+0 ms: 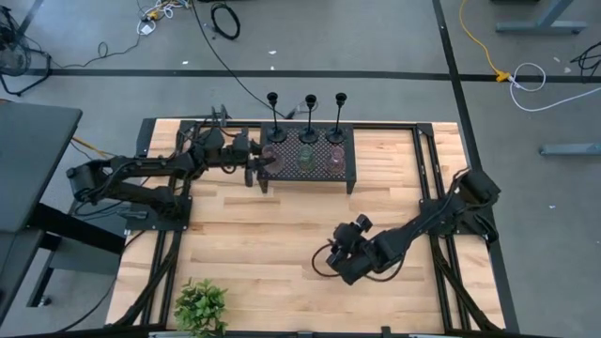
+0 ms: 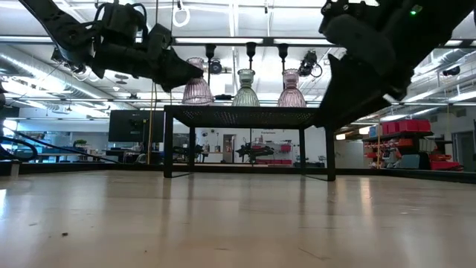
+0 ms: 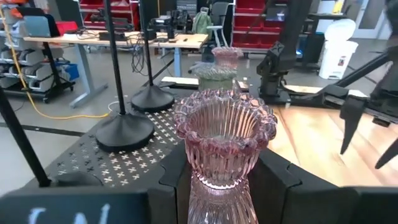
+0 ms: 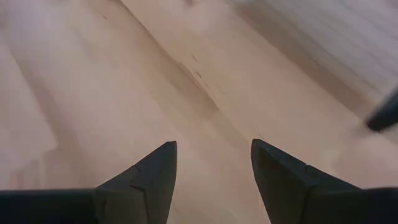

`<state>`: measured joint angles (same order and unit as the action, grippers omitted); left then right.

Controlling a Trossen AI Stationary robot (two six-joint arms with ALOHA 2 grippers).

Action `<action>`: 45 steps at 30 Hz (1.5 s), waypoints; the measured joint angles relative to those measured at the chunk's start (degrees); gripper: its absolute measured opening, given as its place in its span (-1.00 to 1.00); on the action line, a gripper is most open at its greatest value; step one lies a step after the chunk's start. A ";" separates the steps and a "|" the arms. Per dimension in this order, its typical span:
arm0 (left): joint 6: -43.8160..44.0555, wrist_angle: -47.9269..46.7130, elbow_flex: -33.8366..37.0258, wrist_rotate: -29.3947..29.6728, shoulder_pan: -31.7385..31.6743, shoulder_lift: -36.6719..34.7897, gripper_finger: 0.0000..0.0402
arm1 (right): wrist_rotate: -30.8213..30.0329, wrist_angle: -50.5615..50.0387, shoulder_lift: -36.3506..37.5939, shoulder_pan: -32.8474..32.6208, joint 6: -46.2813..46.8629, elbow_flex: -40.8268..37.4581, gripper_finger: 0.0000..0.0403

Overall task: Pick & Place candle stick holders
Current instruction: Put the purple glass candle holder on the shelf aligned with the other green and purple glass candle holders

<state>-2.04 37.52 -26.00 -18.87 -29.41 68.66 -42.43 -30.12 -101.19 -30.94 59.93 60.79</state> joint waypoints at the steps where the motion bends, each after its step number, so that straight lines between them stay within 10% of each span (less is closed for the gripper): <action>1: 0.07 -0.15 0.00 -0.07 0.00 0.03 -0.40 | 0.00 2.61 0.52 0.32 -1.41 -1.01 0.02; 45: 4.59 7.90 0.09 -0.29 -0.52 7.78 -0.16 | -0.10 11.14 1.77 3.28 -11.39 -3.98 0.02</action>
<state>2.55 45.42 -25.91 -19.16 -29.93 76.44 -42.53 -18.98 -99.42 -27.66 48.53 56.82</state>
